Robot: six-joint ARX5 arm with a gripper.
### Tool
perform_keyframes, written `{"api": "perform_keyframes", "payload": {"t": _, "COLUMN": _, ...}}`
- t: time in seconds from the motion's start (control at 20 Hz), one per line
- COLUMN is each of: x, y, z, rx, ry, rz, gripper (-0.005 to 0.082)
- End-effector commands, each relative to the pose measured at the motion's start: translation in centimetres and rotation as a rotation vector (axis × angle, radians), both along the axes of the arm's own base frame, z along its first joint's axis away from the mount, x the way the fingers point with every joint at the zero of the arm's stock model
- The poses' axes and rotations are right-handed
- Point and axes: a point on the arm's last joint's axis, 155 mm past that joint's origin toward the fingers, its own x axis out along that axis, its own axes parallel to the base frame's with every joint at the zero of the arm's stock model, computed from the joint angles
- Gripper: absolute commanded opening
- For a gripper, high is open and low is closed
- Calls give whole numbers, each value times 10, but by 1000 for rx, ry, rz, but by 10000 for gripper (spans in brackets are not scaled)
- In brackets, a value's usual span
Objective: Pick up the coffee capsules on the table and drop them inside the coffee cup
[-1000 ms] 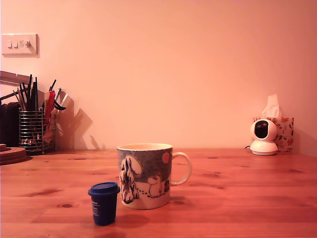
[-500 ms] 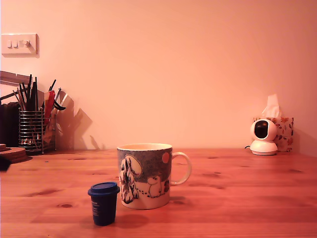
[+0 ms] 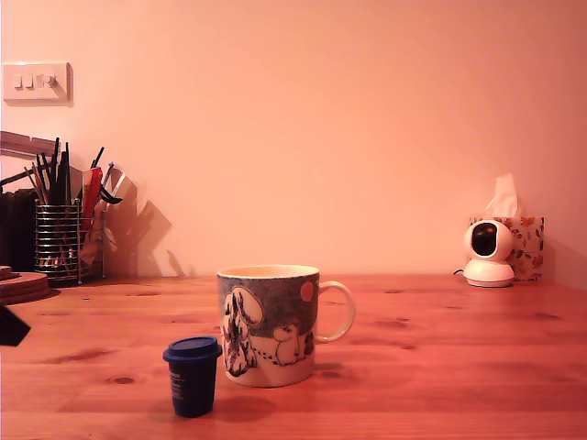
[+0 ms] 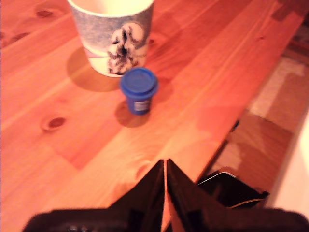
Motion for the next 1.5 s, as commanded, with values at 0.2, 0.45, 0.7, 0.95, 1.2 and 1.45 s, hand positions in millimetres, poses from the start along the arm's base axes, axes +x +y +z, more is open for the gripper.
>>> {"api": "perform_keyframes", "payload": {"t": 0.2, "x": 10, "y": 4, "z": 3, "rx": 19, "ry": -39, "rz": 38, "gripper": -10}}
{"api": "perform_keyframes", "payload": {"t": 0.45, "x": 27, "y": 4, "z": 19, "rx": -13, "ry": -116, "rz": 89, "gripper": 334}}
{"api": "perform_keyframes", "payload": {"t": 0.7, "x": 35, "y": 9, "z": 21, "rx": -33, "ry": -98, "rz": 169, "gripper": 534}}
{"api": "perform_keyframes", "payload": {"t": 0.95, "x": 36, "y": 9, "z": 21, "rx": -31, "ry": -100, "rz": 170, "gripper": 534}}
{"api": "perform_keyframes", "payload": {"t": 1.2, "x": 36, "y": 10, "z": 20, "rx": -28, "ry": -99, "rz": 171, "gripper": 533}}
{"api": "perform_keyframes", "payload": {"t": 1.45, "x": 33, "y": 7, "z": 9, "rx": -6, "ry": -57, "rz": 155, "gripper": 533}}
